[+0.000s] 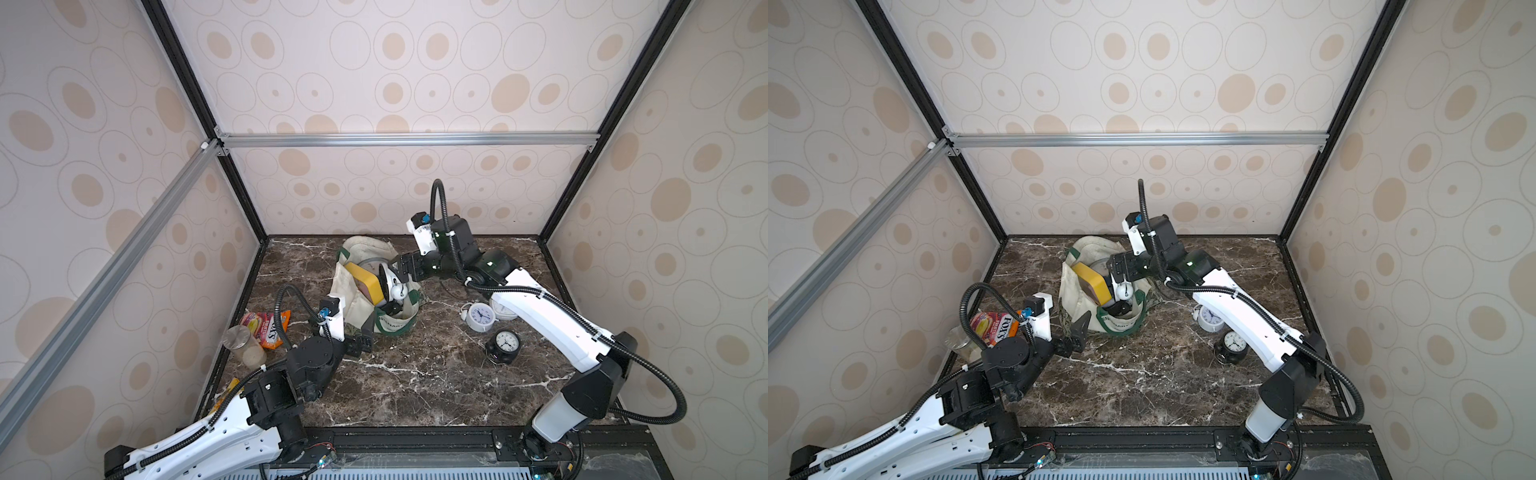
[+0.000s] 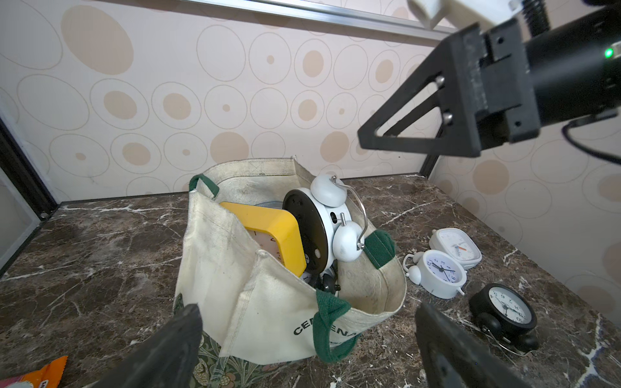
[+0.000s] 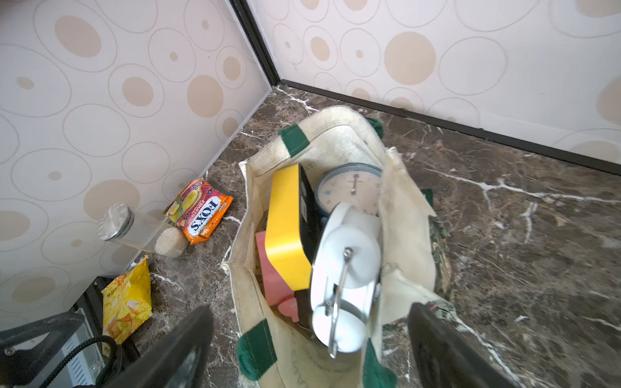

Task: Put the alarm clock into the canvas bag
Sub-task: Place the alarm at the canvas bag, then move the alarm to the center of the board.

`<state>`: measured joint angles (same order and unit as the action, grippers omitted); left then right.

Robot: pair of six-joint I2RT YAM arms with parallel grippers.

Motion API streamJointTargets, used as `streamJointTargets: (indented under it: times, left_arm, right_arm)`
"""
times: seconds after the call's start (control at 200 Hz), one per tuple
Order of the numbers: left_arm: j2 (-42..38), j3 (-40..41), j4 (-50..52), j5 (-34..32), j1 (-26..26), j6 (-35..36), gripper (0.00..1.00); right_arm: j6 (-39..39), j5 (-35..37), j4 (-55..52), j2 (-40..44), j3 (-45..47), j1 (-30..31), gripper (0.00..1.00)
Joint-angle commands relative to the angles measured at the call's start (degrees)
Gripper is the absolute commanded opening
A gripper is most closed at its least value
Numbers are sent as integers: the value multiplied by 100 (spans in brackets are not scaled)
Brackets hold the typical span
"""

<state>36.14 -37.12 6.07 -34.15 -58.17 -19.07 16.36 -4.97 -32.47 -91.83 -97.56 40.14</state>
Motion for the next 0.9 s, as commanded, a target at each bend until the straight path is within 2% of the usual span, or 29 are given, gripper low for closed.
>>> streamJointTargets:
  times: [0.0, 0.125, 0.26, 0.42, 0.5, 0.595, 0.655, 0.815, 0.895]
  left_arm:
    - [-2, -323, -92, 108, 47, 176, 98]
    - [51, -303, -91, 622, 44, -26, 98]
    - [98, 57, -896, 2080, 52, 186, 98]
    - [1304, -206, -822, 3353, 13, 358, 98]
    - [1849, -226, -1129, 3755, -102, 259, 98]
    - [2263, -231, -1573, 4005, -393, 281, 98]
    - [2502, -291, -1627, 3952, -540, 327, 98]
    - [2863, -455, -1595, 3806, -700, 273, 98]
    - [2821, -426, -1638, 3695, -745, 211, 98]
  right_arm:
    - [-85, 135, -426, 424, 339, -135, 92]
    - [161, 390, -296, 1284, 1321, -518, 95]
    - [708, 549, -438, 2091, 2704, -1414, 98]
    - [1286, 494, -310, 3196, 4447, -2643, 97]
    - [1399, 375, -259, 3373, 4996, -3283, 96]
    - [1627, -237, -92, 3272, 5444, -4237, 96]
    - [1788, -272, 103, 3184, 5660, -4594, 95]
    - [1942, -290, 917, 2617, 6025, -4851, 96]
    - [1853, -707, 1163, 2103, 5943, -4928, 95]
